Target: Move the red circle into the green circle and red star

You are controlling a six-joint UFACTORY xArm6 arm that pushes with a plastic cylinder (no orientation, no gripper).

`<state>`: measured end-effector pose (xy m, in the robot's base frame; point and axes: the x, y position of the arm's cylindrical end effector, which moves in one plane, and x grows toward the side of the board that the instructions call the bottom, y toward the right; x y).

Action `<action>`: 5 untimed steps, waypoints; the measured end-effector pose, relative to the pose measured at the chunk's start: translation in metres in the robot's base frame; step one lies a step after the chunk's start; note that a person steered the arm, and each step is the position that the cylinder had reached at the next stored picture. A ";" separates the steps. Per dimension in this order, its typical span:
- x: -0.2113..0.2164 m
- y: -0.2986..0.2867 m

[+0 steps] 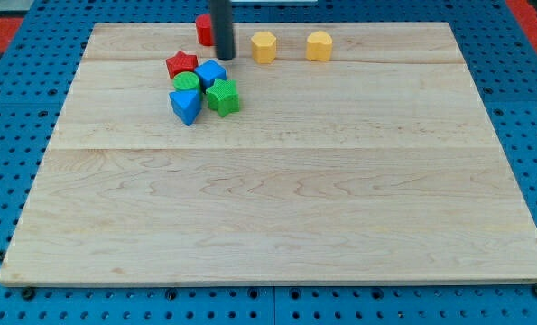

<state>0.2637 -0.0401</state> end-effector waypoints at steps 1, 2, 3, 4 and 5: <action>-0.006 0.027; -0.006 0.027; -0.019 0.015; -0.071 0.015; -0.070 -0.040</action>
<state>0.1941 -0.0799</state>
